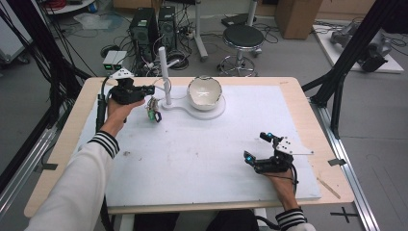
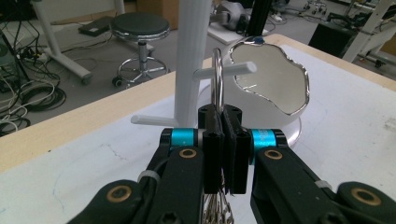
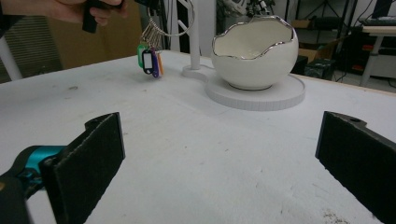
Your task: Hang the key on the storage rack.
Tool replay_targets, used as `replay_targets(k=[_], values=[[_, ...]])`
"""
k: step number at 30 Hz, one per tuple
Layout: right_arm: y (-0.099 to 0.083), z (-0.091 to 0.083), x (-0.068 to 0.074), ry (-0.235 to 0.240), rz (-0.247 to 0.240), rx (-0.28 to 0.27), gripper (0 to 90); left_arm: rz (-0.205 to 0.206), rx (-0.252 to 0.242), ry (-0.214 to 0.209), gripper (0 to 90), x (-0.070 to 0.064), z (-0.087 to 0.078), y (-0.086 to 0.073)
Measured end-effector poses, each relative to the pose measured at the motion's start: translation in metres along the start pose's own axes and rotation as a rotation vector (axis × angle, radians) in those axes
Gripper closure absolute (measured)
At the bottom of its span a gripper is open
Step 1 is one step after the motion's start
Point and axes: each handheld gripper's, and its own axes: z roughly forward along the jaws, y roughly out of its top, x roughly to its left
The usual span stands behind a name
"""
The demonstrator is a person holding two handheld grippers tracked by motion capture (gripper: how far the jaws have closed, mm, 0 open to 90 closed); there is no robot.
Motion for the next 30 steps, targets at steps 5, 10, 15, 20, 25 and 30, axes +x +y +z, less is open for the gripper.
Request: replay_targets(k=[5, 10, 15, 20, 25, 30], values=[[-0.004, 0.001, 0.0, -0.007, -0.002, -0.006, 0.8, -0.002, 0.016, -0.001, 87.1, 0.001, 0.003, -0.002], [-0.005, 0.002, 0.0, -0.003, -0.003, -0.004, 0.8, -0.005, 0.017, 0.002, 87.1, 0.002, 0.006, -0.003], [-0.005, 0.001, 0.0, -0.003, 0.008, -0.001, 0.8, -0.015, 0.029, 0.007, 87.0, 0.003, 0.008, -0.005], [-0.005, 0.001, 0.0, -0.006, 0.006, -0.002, 0.8, -0.018, 0.03, 0.02, 86.5, 0.003, 0.009, -0.005], [-0.005, 0.002, 0.0, -0.006, 0.006, 0.0, 0.8, -0.01, 0.025, 0.025, 82.0, 0.001, 0.006, -0.004], [-0.005, 0.002, 0.0, -0.011, 0.003, -0.002, 0.8, 0.01, 0.018, 0.03, 64.1, -0.001, -0.002, -0.002]])
